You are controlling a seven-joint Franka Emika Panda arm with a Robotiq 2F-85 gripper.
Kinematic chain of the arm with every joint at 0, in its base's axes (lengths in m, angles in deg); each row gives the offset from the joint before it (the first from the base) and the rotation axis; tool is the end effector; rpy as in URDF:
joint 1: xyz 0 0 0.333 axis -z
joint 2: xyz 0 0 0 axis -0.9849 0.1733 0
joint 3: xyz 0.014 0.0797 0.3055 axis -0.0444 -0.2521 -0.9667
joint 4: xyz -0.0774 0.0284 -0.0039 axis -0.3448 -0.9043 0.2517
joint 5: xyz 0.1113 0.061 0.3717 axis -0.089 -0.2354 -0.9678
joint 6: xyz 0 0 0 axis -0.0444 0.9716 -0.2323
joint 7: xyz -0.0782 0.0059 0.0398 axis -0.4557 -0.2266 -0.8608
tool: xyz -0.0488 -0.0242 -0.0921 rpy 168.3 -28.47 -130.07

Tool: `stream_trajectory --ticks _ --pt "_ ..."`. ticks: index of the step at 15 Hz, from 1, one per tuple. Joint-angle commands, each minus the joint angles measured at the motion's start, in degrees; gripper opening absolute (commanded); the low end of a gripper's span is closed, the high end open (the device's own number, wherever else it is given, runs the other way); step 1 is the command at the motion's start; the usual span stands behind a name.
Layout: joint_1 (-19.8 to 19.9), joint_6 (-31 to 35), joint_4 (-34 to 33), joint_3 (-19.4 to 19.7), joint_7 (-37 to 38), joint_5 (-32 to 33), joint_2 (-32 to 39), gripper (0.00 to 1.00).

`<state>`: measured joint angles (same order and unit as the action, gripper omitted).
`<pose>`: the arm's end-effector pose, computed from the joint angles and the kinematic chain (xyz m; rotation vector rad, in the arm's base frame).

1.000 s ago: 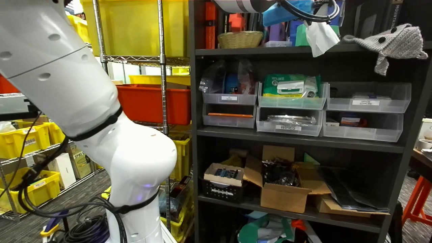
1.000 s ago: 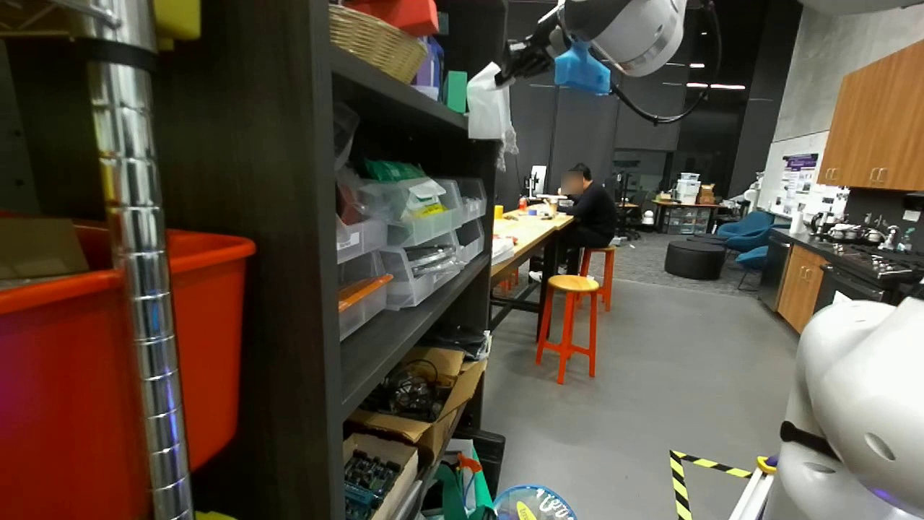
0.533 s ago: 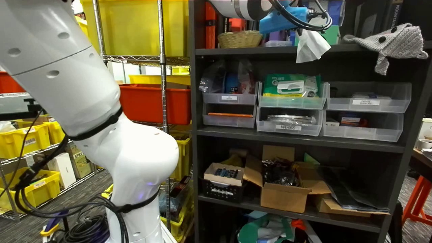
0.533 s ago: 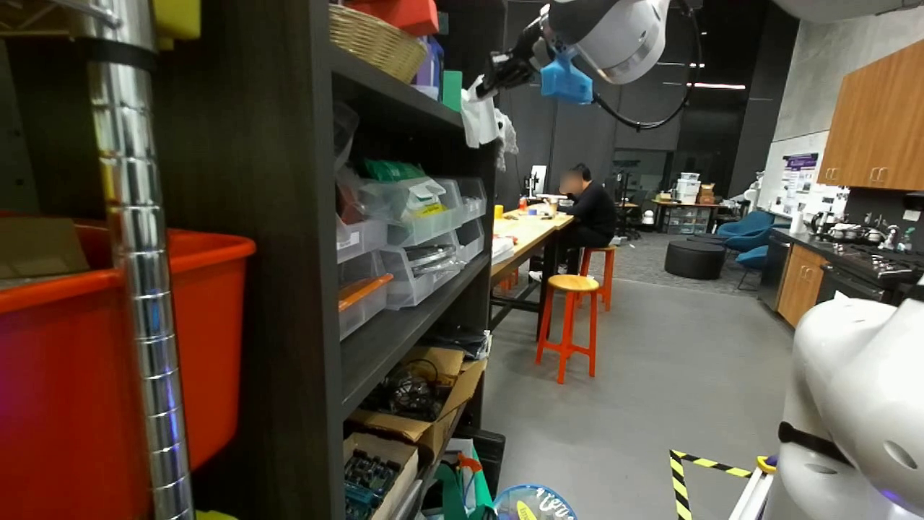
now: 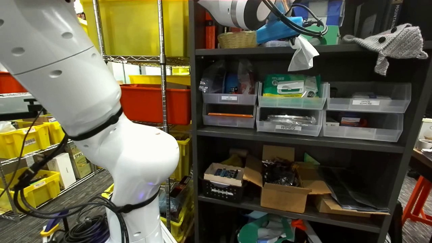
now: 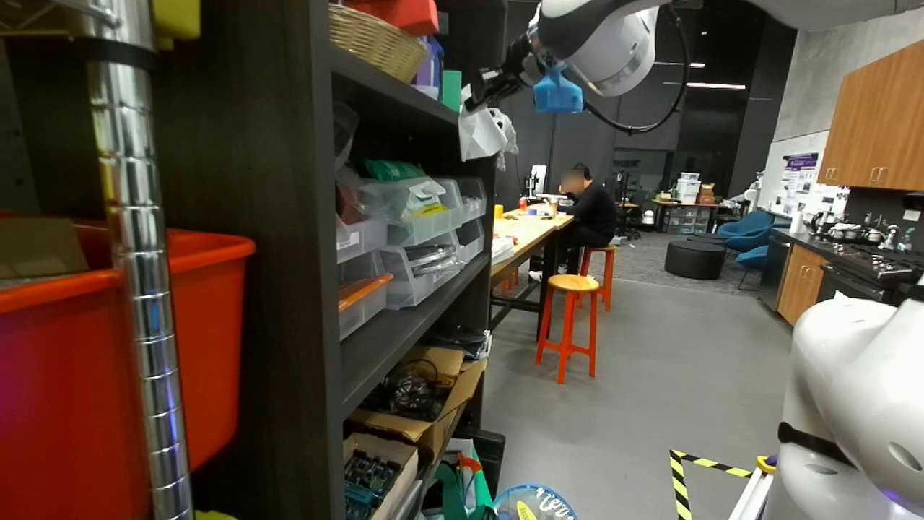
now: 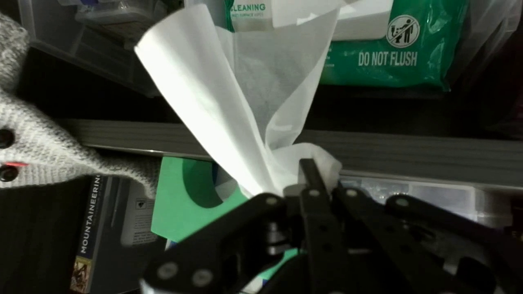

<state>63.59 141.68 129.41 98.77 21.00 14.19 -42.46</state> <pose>0.4607 -0.0700 0.6892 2.6324 0.3138 1.6650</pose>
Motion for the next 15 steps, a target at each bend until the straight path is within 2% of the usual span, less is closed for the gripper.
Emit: stream_trajectory --ticks 1,7,15 --pt "0.37 3.05 3.64 -1.16 -2.23 0.98 -3.06 0.01" --pt "-0.37 7.53 9.92 -2.8 -5.2 3.28 -7.26 0.01" --pt "0.28 11.77 15.92 -4.92 -2.34 12.45 -11.78 0.01"
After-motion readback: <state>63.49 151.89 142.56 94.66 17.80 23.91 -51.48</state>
